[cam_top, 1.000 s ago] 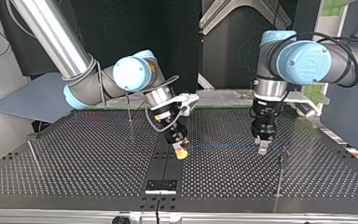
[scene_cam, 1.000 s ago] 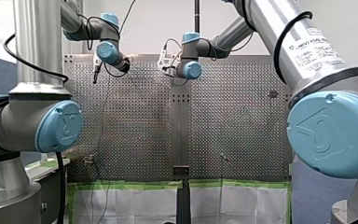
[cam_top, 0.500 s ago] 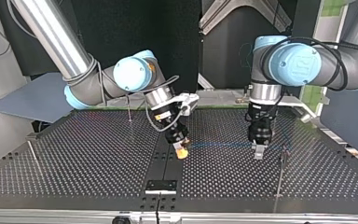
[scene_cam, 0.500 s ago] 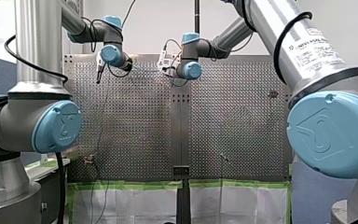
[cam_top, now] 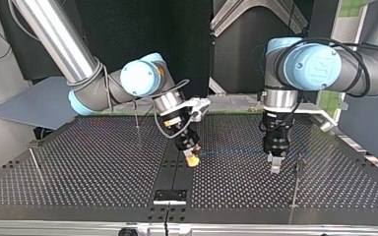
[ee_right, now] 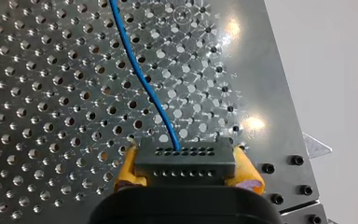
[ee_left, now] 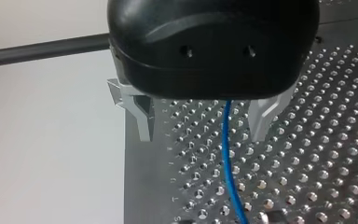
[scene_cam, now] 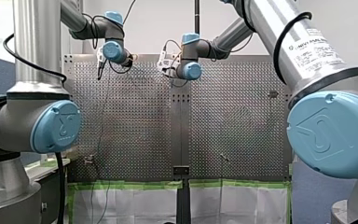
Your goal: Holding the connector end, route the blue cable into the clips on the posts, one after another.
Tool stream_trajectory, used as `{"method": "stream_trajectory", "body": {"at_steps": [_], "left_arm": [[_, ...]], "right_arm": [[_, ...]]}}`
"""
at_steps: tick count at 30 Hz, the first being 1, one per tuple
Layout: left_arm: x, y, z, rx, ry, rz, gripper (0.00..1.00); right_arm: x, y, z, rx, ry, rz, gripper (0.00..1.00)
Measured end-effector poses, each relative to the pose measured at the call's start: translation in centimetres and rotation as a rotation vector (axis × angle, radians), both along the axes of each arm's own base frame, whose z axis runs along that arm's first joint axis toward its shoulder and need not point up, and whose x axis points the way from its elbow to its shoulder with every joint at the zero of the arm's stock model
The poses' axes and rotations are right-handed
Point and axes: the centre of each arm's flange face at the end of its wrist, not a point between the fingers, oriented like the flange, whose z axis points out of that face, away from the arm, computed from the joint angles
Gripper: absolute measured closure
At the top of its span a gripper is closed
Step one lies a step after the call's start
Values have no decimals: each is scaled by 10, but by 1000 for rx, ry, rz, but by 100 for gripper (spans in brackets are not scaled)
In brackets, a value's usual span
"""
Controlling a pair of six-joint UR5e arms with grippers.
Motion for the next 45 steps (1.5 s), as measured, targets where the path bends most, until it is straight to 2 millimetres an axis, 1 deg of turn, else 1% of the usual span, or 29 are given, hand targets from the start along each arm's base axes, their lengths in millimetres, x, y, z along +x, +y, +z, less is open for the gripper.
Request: {"method": "stream_trajectory", "body": {"at_steps": [6, 9, 18, 25, 26, 27, 29, 30, 31, 32, 33, 34, 35, 36, 45], "left_arm": [[8, -3, -17, 18, 40, 4, 0], [10, -3, -21, 26, 48, 4, 0], [10, -4, -22, 30, 46, 7, 0], [8, -4, -16, 29, 33, 9, 0], [8, -3, -16, 28, 31, 11, 2], [8, -3, -15, 28, 30, 14, 2], [8, -3, -14, 27, 24, 19, 29], [8, -3, -14, 26, 21, 21, 48], [8, -3, -13, 25, 18, 22, 48], [8, -3, -13, 25, 14, 22, 69], [8, -4, -13, 24, 11, 22, 84], [8, -4, -12, 23, 7, 22, 84], [8, -4, -12, 23, 4, 22, 96], [9, -4, -12, 22, 0, 22, 100], [10, -5, -10, 10, -14, 17, 100]], "right_arm": [[1, 1, -1, 2, 2, 3, 100], [1, 1, -1, 3, 3, 3, 100], [1, 0, -2, 3, 4, 3, 100], [1, 0, -3, 4, 6, 3, 100], [1, 0, -3, 4, 6, 3, 100], [1, 0, -3, 4, 6, 3, 100], [1, 0, -4, 4, 6, 3, 100], [1, 0, -4, 4, 6, 3, 100], [1, 0, -4, 4, 6, 3, 100], [1, 0, -4, 4, 6, 3, 100], [1, 0, -4, 4, 6, 3, 100], [1, 0, -4, 4, 6, 3, 100], [1, 0, -4, 4, 6, 3, 100], [1, 0, -4, 4, 6, 3, 100], [1, 0, -4, 4, 7, 2, 100]]}}
